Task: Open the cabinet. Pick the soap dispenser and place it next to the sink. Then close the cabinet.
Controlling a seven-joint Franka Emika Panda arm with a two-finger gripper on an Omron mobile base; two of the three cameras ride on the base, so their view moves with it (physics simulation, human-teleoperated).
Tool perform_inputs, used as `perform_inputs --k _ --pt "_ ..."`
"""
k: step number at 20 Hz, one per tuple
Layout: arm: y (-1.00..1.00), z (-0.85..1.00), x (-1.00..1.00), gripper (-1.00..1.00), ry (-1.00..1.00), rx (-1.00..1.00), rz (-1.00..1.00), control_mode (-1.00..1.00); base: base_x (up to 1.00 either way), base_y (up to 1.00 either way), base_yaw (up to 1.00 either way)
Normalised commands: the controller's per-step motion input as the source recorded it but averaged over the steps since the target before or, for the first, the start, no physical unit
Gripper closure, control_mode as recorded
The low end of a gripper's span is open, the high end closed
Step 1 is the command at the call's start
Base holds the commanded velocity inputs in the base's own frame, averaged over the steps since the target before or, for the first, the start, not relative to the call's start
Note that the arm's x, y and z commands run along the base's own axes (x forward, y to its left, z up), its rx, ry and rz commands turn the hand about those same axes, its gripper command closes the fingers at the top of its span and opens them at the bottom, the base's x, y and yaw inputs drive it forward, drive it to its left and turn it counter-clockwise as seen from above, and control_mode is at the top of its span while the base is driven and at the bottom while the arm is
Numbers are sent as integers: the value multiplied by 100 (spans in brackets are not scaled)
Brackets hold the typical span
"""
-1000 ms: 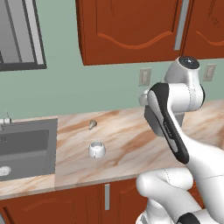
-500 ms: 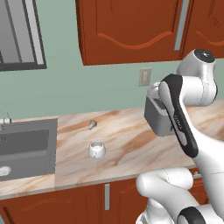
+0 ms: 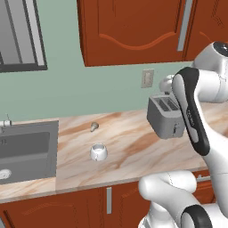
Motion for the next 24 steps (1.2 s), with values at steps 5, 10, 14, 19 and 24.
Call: perform_inputs --k 5,10,14,19,24 --pt "-16 29 -3 -100 -1 4 -6 -100 0 0 0" --pt "-16 22 -3 -100 -3 1 -4 -100 0 0 0" --pt "-17 20 -1 -100 -3 0 -1 -100 0 0 0" --pt "-13 19 0 -100 -2 0 0 -100 0 0 0" --pt "-12 12 0 -100 0 0 0 -100 0 0 0"
